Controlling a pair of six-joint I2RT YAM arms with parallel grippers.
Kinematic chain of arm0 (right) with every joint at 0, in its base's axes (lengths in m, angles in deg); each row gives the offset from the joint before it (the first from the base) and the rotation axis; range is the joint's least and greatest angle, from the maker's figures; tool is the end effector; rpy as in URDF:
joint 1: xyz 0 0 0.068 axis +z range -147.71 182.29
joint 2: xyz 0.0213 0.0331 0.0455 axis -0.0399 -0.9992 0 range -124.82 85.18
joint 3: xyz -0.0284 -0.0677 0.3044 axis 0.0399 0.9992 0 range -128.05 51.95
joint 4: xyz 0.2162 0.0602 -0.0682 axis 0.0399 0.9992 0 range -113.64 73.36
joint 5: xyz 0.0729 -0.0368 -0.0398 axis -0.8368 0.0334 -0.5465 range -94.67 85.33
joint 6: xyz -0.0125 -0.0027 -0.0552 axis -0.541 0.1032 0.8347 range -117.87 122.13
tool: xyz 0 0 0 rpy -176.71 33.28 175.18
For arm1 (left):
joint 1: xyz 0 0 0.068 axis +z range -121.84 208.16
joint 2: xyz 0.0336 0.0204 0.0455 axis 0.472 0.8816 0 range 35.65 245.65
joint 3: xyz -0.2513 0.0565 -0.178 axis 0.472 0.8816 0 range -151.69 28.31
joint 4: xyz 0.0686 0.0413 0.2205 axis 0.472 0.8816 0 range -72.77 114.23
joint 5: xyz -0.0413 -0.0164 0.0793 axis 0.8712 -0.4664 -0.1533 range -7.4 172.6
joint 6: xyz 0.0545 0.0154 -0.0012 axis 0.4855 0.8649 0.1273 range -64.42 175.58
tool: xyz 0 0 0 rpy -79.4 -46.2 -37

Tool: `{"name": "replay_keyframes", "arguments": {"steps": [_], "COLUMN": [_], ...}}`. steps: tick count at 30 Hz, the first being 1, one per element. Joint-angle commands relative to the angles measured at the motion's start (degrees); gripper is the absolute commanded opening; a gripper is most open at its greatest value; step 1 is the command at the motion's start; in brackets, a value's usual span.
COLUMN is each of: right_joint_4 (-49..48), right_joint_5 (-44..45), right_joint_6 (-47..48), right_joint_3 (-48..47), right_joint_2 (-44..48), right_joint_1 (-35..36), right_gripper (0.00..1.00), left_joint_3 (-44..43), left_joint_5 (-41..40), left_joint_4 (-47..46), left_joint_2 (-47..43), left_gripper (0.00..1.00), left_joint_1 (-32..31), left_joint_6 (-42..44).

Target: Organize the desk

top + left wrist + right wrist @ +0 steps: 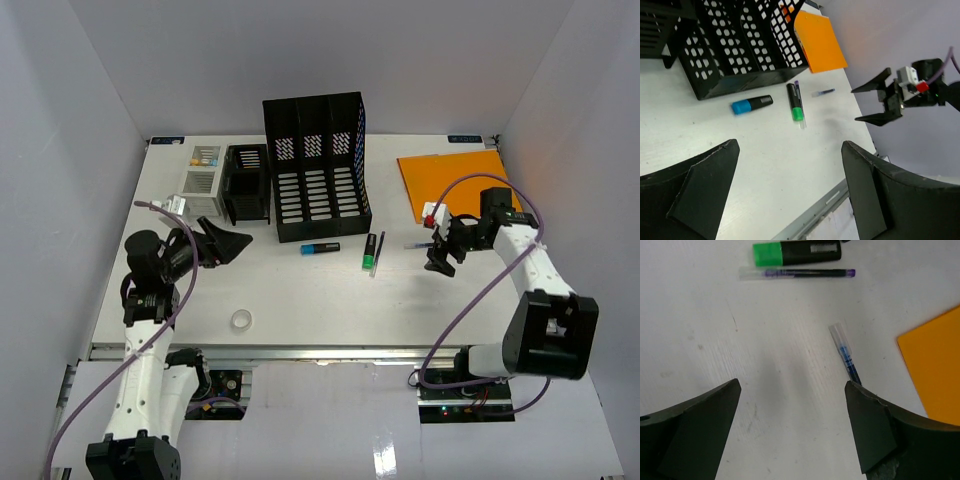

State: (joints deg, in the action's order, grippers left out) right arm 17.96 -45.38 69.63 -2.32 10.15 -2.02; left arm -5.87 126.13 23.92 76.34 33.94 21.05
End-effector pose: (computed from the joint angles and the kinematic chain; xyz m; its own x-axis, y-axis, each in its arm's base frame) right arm 0.2139 0.0099 0.2960 -0.1119 -0.6939 -0.7113 -0.9098 0.3594 -0.2075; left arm 0.1121 -0.0162 0.3243 -0.5242 -0.4660 -0.7128 0.3606 0.6368 -0.6815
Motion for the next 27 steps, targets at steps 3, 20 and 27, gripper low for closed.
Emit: {"name": "replay_keyframes", "arguments": {"steps": [3, 20, 27], "right_joint_4": [13.88, 6.46, 4.54], "right_joint_5": [3.35, 19.31, 23.38], "right_joint_6": [30.88, 21.42, 20.04], "right_joint_3": [-9.82, -22.65, -21.94], "right_joint_2": [-15.83, -34.65, -36.23], "right_joint_1": [0.38, 4.21, 5.97], "right_gripper": [0.84, 0.67, 0.58], "left_joint_3": [2.51, 8.11, 9.47], "left_joint_5": [3.29, 2.65, 5.15], "left_joint_4": [7.87, 9.22, 8.25], "left_joint_2": [-4.55, -9.98, -10.02], "left_gripper": [0.94, 0.94, 0.94], "left_joint_1": [0.02, 0.06, 0.02], "left_joint_6": [-4.89, -9.26, -12.13]}}
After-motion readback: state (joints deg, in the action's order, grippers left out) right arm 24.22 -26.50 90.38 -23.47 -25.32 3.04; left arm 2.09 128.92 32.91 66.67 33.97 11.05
